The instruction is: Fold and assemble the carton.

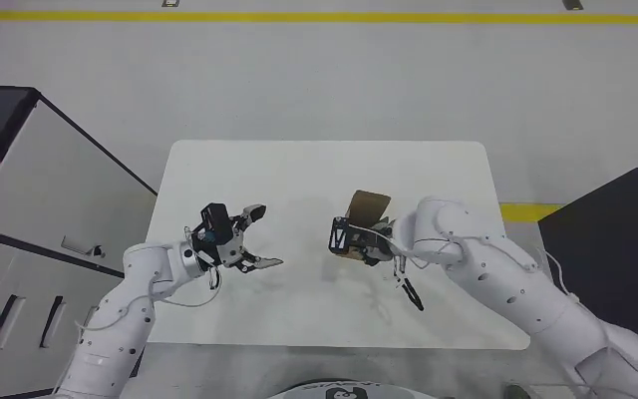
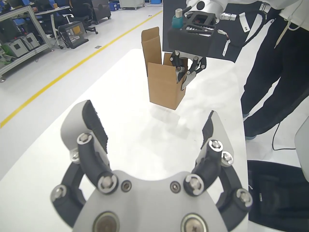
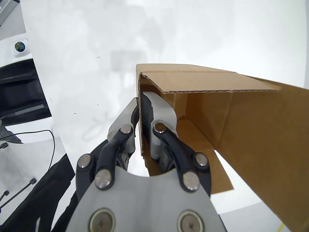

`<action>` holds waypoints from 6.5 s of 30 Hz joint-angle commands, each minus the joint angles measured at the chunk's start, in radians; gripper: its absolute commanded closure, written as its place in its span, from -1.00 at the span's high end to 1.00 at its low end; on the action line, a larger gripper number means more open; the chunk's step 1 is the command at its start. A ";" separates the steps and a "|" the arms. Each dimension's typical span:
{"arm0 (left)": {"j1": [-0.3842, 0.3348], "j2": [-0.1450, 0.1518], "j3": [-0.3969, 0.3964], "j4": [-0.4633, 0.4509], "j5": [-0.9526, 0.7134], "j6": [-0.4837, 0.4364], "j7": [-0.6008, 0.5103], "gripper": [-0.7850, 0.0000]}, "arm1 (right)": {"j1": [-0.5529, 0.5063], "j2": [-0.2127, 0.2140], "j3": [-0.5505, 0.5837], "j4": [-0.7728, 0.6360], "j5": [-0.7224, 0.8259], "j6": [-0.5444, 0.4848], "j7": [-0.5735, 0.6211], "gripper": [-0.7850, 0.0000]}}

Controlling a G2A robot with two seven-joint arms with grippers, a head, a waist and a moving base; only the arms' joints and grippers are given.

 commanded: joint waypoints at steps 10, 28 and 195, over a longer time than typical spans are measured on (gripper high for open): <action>-0.052 0.007 -0.004 0.104 0.040 0.010 -0.009 1.00 | 0.036 -0.029 -0.101 -0.009 -0.131 -0.067 -0.018 -1.00; -0.087 0.014 0.028 0.178 0.057 0.030 0.005 1.00 | 0.124 -0.102 -0.221 0.103 -0.114 -0.079 -0.003 -0.55; -0.144 0.026 0.075 0.257 0.030 0.040 0.008 1.00 | -0.229 0.021 0.319 0.255 0.309 -0.467 -0.588 -1.00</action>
